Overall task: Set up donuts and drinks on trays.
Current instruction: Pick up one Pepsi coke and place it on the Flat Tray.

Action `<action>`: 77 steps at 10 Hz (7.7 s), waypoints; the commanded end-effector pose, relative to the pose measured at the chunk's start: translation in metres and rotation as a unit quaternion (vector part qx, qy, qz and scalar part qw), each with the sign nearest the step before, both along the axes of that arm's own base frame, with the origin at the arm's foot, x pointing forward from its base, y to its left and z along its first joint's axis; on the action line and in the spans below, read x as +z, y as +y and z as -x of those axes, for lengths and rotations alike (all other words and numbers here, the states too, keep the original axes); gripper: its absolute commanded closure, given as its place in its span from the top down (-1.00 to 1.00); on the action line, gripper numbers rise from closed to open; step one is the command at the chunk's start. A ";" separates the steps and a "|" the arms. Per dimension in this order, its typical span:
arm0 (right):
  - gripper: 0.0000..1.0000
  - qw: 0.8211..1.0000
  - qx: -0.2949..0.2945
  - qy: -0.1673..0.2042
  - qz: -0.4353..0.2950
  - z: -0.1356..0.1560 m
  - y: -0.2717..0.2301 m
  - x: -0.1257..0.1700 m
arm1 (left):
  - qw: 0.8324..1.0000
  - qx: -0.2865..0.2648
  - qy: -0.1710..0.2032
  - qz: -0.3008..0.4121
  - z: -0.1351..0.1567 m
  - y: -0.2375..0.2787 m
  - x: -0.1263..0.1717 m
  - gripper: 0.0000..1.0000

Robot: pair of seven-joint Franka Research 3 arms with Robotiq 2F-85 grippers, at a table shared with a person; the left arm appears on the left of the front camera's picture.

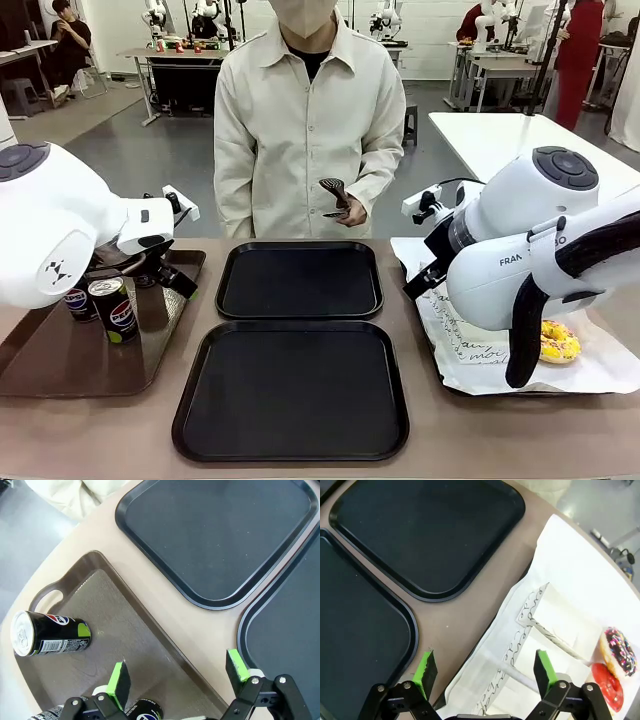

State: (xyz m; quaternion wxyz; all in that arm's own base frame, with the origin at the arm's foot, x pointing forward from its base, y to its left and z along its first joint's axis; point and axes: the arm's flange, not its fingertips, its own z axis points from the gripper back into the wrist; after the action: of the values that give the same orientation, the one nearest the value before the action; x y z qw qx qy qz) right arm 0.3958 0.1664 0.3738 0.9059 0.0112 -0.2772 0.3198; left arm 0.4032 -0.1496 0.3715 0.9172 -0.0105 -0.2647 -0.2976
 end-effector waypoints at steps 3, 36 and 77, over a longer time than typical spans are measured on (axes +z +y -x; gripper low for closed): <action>1.00 1.000 0.000 0.000 0.000 0.000 0.000 0.000 | 1.000 0.000 0.000 0.000 0.000 0.000 0.000 1.00; 1.00 0.820 0.011 0.213 -0.531 0.080 -0.299 0.086 | 0.899 0.089 0.226 0.364 0.033 0.204 0.083 1.00; 1.00 0.726 -0.335 0.314 -0.513 0.132 -0.465 0.050 | 0.925 0.351 0.137 0.043 0.008 0.103 0.104 1.00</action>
State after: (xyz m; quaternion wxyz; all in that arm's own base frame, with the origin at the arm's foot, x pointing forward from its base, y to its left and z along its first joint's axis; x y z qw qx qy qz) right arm 0.2663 -0.2985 0.4231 0.8461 0.4785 -0.0917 -0.2163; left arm 0.3994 -0.0397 0.4866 0.9887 -0.0262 -0.1349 0.0601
